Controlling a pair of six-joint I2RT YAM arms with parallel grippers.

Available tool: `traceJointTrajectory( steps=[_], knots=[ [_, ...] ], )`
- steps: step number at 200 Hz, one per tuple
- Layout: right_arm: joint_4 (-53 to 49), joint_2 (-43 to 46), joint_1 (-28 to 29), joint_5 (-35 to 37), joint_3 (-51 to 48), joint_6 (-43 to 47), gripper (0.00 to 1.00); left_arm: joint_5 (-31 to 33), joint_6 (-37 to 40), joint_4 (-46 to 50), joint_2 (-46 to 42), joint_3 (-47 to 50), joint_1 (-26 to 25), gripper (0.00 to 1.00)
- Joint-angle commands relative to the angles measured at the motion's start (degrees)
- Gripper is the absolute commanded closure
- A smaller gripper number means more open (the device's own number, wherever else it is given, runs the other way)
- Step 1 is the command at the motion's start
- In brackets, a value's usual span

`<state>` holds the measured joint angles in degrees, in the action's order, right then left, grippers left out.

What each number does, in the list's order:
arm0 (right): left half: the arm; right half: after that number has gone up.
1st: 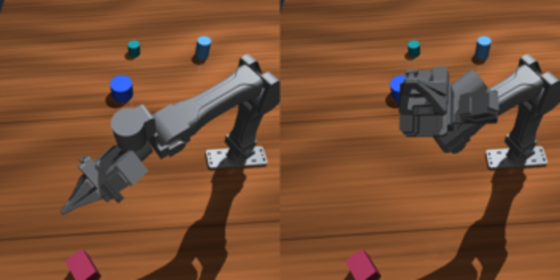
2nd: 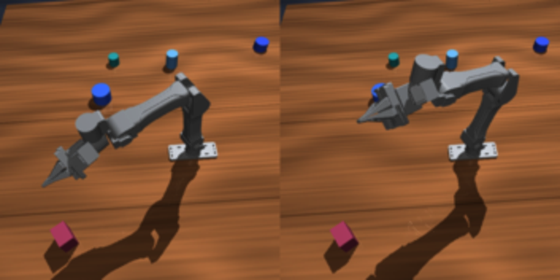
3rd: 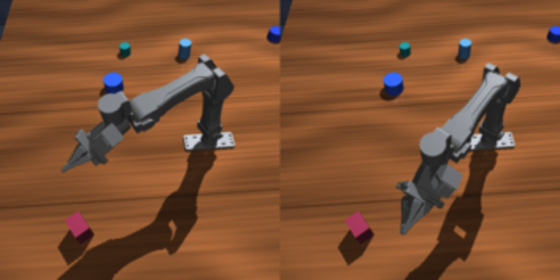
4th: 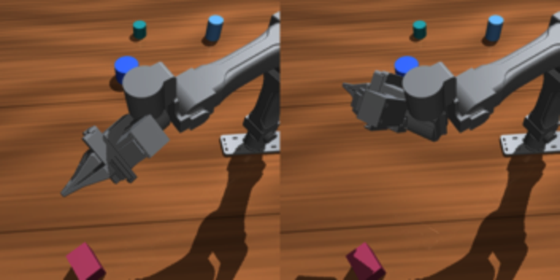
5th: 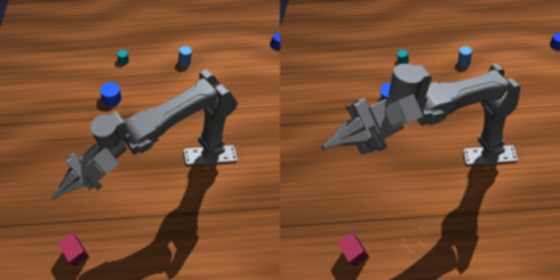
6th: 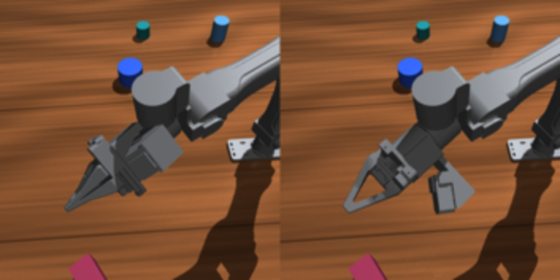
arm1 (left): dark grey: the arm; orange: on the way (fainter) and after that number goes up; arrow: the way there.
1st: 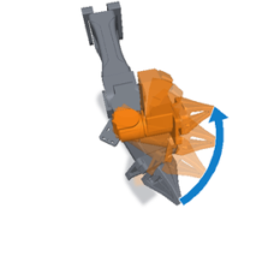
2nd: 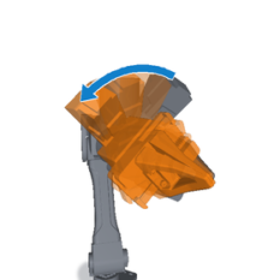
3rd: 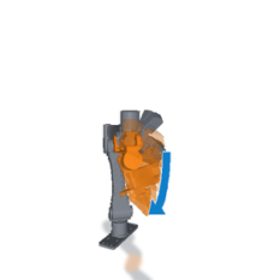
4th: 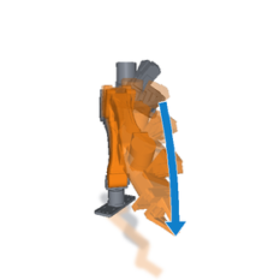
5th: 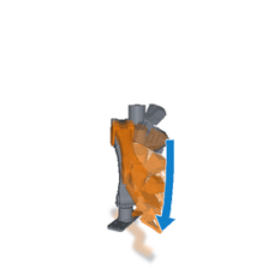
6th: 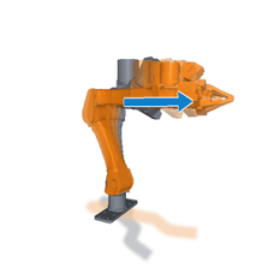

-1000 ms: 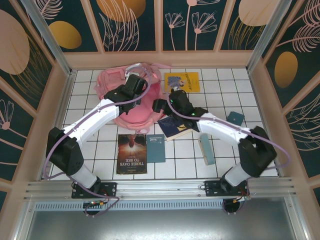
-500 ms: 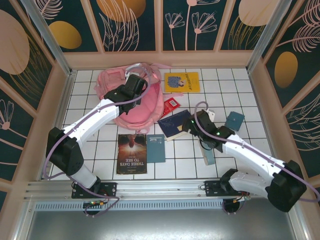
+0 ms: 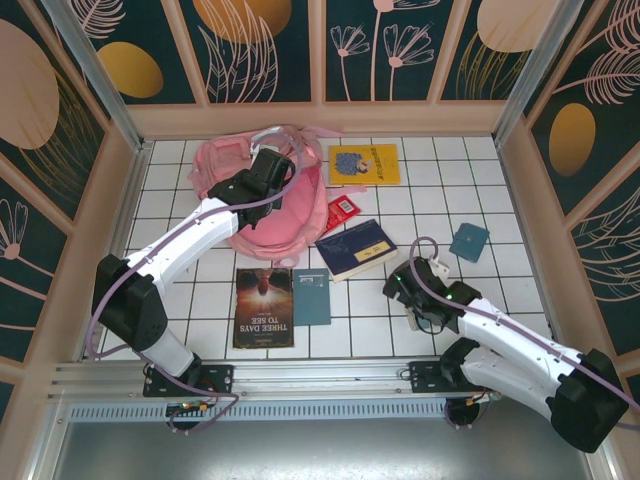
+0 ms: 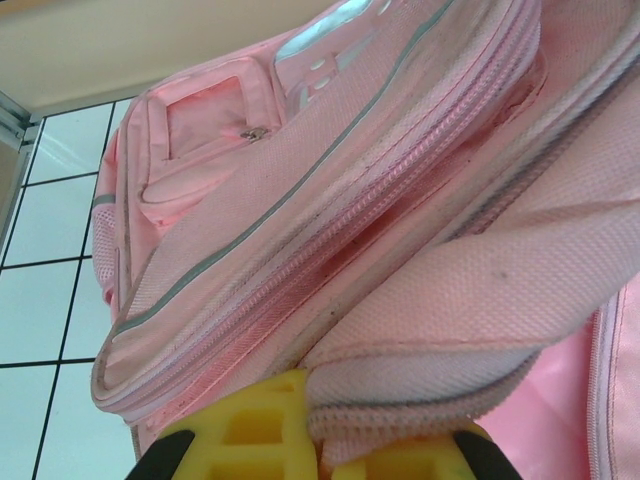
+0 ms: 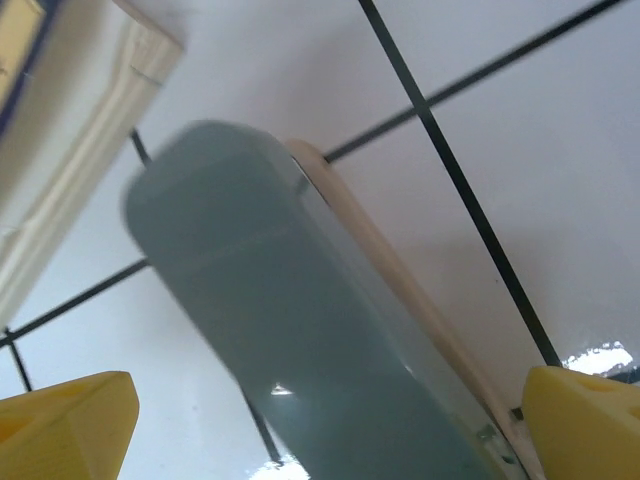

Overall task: Pack the student bag
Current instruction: Pick up the personal item from the bottom-right of the table.

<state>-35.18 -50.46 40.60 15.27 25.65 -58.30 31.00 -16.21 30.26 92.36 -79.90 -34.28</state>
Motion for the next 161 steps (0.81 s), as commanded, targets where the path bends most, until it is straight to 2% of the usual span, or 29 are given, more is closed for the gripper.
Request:
traceJointTrajectory(
  steps=[1,29,40,82,120,129,140,161],
  knots=[
    [0.1,0.8,0.3,-1.8,-1.7,-2.5,0.01,-0.1,-0.9,-3.1,-1.1,-0.9,-0.1,1.00],
    [1.9,0.7,0.4,-2.2,-2.8,-1.8,0.11,-0.2,-1.0,-3.1,-1.0,-0.8,0.0,1.00],
    [2.2,1.2,0.6,-1.3,-3.3,-1.7,0.21,-0.4,-1.0,-3.1,-0.9,-0.8,0.0,1.00],
    [3.2,1.1,0.6,-0.6,-4.1,-0.7,0.50,-0.7,-1.1,-3.1,-0.5,-0.8,0.0,1.00],
    [1.9,1.8,1.1,0.5,-2.8,-0.1,0.65,-0.8,-1.2,-3.0,-0.2,-0.9,-0.1,1.00],
    [1.6,2.0,1.3,0.7,-2.3,0.0,0.70,-0.8,-1.3,-3.0,-0.2,-1.0,0.0,1.00],
    [1.4,2.1,1.6,0.9,-1.6,0.3,0.84,-0.7,-1.3,-3.0,-0.2,-1.0,0.0,1.00],
    [1.6,2.5,2.6,1.3,0.3,0.4,0.85,-0.9,-1.2,-3.0,-0.1,-0.9,0.0,1.00]
  ],
)
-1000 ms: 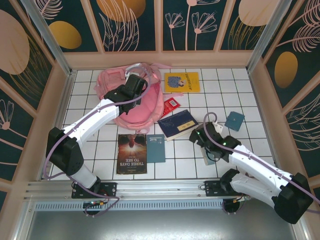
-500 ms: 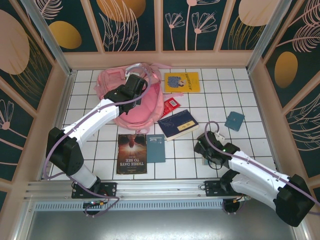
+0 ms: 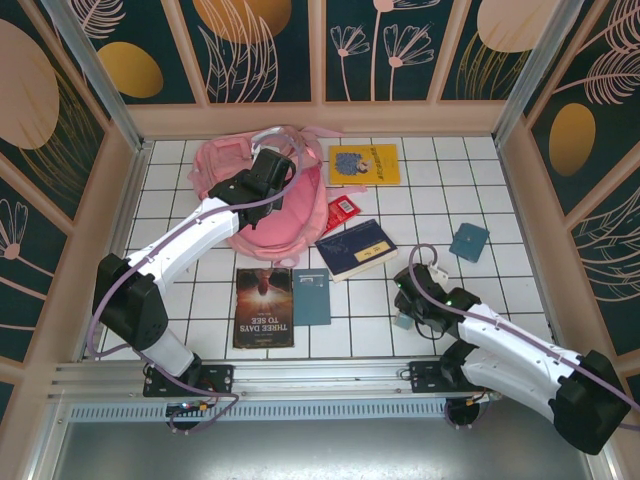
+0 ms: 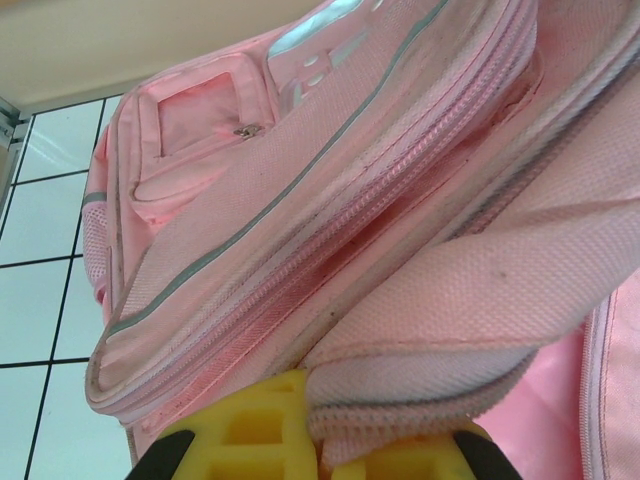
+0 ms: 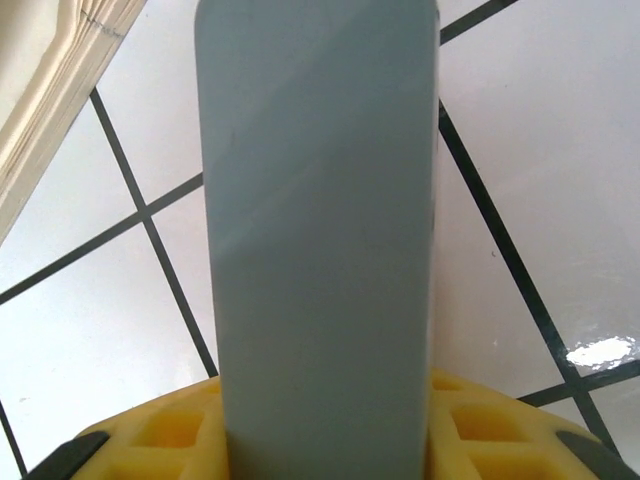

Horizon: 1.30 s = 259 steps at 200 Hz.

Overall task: Pack the student bag
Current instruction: Pick up the personal item from the bottom-right of the table, then place the personal item in the student bag.

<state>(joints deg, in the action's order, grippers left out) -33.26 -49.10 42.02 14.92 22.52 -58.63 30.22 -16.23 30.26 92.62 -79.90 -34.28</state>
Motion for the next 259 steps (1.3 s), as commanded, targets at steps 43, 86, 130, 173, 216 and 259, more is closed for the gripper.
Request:
traceJointTrajectory(
  steps=[43,86,130,173,216,259],
  knots=[
    [6.1,0.0,3.7,0.0,8.9,2.8,0.84,-0.2,-1.3,-3.0,-0.2,-1.0,0.0,1.00],
    [25.9,-6.0,5.2,-7.0,12.6,10.7,0.87,-0.1,-1.4,-3.1,-0.4,-0.9,-0.1,1.00],
    [42.2,-19.8,5.1,-16.1,20.2,15.8,0.87,-0.1,-1.4,-3.3,-0.7,-0.9,0.0,1.00],
    [51.8,-34.3,2.7,-25.2,29.3,17.2,0.87,-0.3,-1.4,-4.0,-1.9,-0.4,0.0,1.00],
    [55.9,-48.8,-0.5,-30.7,39.2,17.2,0.86,-0.8,-1.2,-4.0,-2.4,-0.5,-0.1,1.00],
    [54.8,-60.0,-3.1,-28.8,50.1,18.5,0.86,-2.3,-0.7,-3.9,-2.8,-0.9,0.0,1.00]
  ],
)
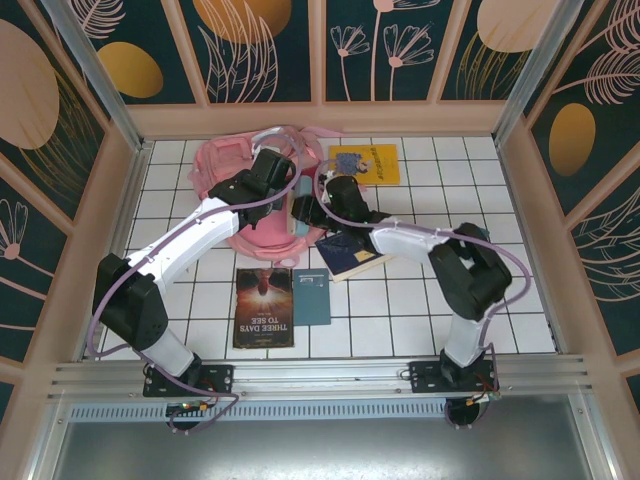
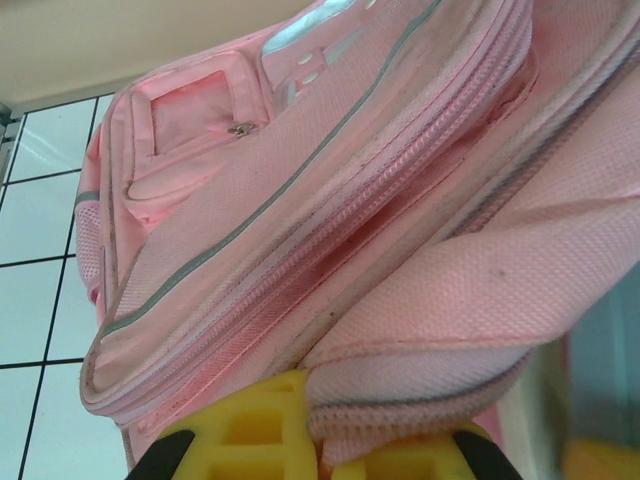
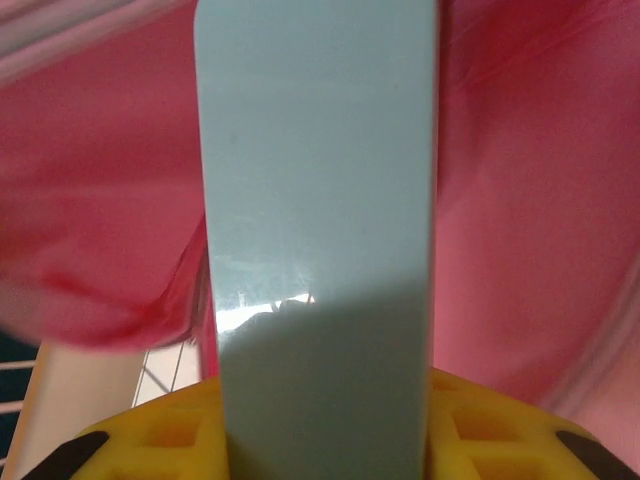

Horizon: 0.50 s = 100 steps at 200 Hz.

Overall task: Pack the student bag
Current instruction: Place the personal item in the student bag.

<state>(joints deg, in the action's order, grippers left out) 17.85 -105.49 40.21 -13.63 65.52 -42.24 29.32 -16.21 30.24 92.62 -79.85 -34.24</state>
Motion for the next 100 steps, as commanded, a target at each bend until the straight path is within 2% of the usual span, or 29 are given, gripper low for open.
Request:
traceJointTrajectory(
  steps=[1,49,100],
  knots=[
    [3.5,-3.9,-1.3,-0.2,7.4,2.1,0.86,-1.3,-0.8,-3.9,-2.8,-1.0,0.0,1.00],
    [-2.3,-16.0,-3.3,3.3,22.3,3.1,0.86,-1.9,-0.6,-3.9,-3.3,-1.2,-0.1,1.00],
    [-10.1,-27.5,-4.2,11.4,38.5,1.1,0.83,-3.0,0.0,-4.1,-4.2,-1.0,-0.1,1.00]
  ],
)
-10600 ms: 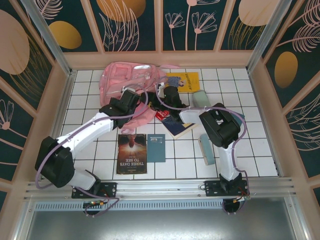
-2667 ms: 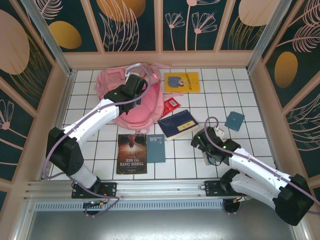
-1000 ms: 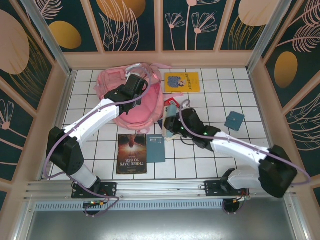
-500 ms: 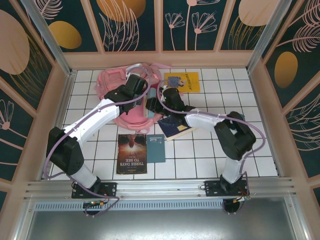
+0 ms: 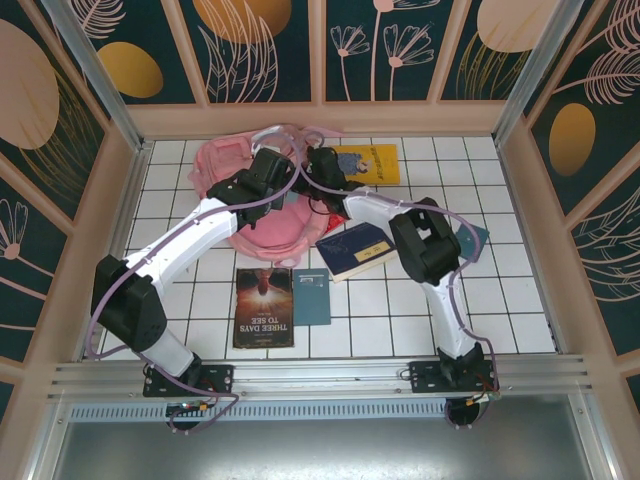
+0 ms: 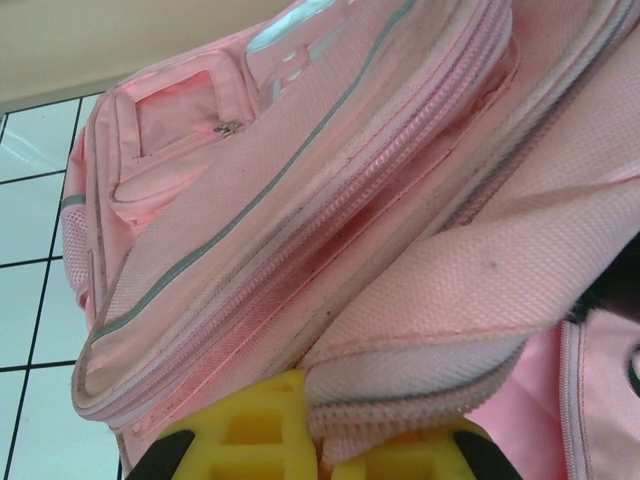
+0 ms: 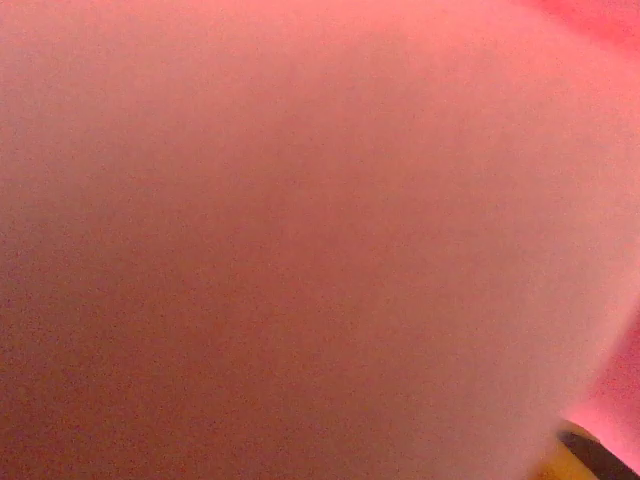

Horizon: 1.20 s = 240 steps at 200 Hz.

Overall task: Pack the student bag
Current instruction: Place the personal item in the student bag.

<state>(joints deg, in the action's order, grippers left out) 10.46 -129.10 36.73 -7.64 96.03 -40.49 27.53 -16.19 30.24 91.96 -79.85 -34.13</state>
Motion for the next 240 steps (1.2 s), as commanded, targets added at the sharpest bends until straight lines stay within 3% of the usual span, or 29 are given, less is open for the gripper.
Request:
traceJointTrajectory(
  steps=[1,42,61,98,126,211,240],
  knots=[
    [-2.8,-4.1,-0.7,5.6,8.3,-0.8,0.83,-1.2,0.0,-4.2,-3.5,-1.0,-0.2,1.00],
    [-13.5,-13.7,-0.9,10.4,25.8,-0.7,0.80,-1.4,0.2,-4.2,-3.9,-0.8,-0.2,1.00],
    [-21.5,-18.7,-1.0,10.4,36.5,0.3,0.72,-1.4,0.2,-4.4,-3.8,-0.7,-0.2,1.00],
    [-32.7,-23.2,-0.1,8.9,49.0,2.3,0.35,0.2,0.1,-4.3,-3.2,-0.7,-0.2,1.00],
    [-36.1,-23.0,1.7,9.2,51.4,4.6,0.21,2.1,-0.2,-3.9,-2.6,-0.7,-0.2,1.00],
    [-44.4,-22.9,3.4,8.8,54.7,5.5,0.17,4.2,-0.5,-3.8,-2.7,-0.5,-0.1,1.00],
    [-50.1,-22.0,4.0,8.0,56.8,8.1,0.10,4.6,-0.6,-3.9,-2.9,-0.3,0.0,1.00]
  ],
)
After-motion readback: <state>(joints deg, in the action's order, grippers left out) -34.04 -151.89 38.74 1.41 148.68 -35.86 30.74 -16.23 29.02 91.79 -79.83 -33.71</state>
